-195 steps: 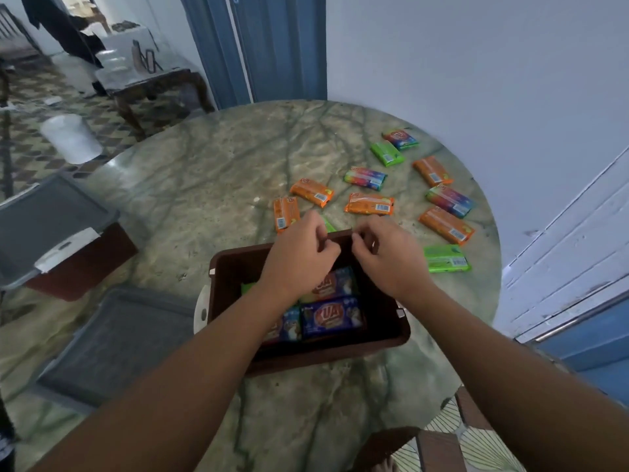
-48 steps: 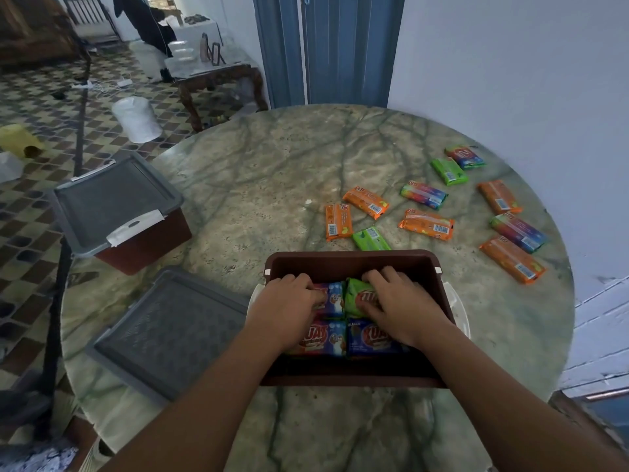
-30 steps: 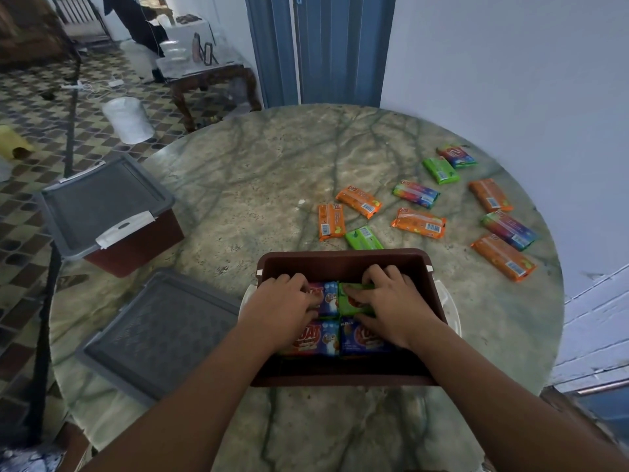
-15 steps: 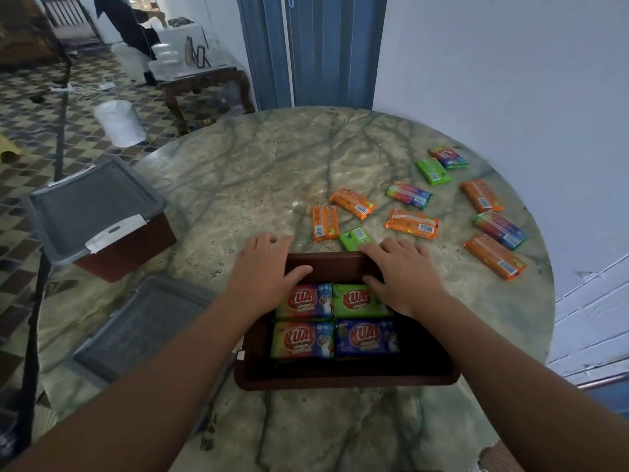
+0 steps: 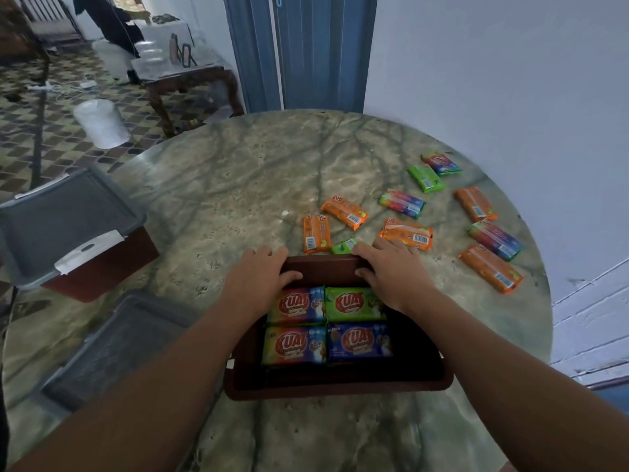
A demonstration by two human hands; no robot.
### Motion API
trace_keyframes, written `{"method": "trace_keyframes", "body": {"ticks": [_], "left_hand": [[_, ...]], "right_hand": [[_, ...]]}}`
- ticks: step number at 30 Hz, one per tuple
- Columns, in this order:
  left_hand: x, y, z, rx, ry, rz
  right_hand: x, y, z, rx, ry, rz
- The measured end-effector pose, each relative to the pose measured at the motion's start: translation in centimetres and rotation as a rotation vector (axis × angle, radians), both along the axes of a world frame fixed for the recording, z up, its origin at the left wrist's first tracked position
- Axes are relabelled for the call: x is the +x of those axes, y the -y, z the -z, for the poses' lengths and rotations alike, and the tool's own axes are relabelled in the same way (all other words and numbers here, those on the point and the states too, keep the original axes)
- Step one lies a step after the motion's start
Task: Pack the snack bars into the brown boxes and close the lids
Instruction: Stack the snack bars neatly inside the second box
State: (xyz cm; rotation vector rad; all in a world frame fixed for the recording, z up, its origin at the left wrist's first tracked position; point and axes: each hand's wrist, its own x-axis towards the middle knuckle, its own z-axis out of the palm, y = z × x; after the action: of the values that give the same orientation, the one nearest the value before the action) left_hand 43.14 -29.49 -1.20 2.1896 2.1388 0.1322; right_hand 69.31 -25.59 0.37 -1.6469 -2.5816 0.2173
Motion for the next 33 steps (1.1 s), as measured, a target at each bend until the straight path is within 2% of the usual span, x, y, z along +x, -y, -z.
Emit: {"method": "trace_keyframes", "body": {"ticks": [16, 18, 23, 26, 30, 33], "left_hand": [[-0.1, -1.7, 0.2, -0.003, -0.051, 0.032], [-0.1, -1.9, -0.4, -0.037, -0.039, 0.043], [0.9, -4.8, -2.6, -0.276, 0.167, -0.047], [2.2, -7.4, -2.6, -0.278, 0.302, -0.145], [3.9, -11.6, -2.2, -0.359, 0.229, -0.126], [5.1, -14.1, -0.7, -0.372, 0.203, -0.135]], "right_hand": [[-0.8, -1.0, -0.1, -0.001, 0.054, 0.049], [-1.0, -1.2, -0.5, -0.032, 0.006, 0.079], [-1.3, -4.9, -1.5, -0.187, -0.268, 0.222], [-1.6, -8.4, -1.6, -0.244, -0.159, 0.224], [-2.6, -12.6, -0.6, -0.380, 0.103, 0.187], [-3.5, -14.0, 0.7, -0.479, 0.209, 0.154]]}}
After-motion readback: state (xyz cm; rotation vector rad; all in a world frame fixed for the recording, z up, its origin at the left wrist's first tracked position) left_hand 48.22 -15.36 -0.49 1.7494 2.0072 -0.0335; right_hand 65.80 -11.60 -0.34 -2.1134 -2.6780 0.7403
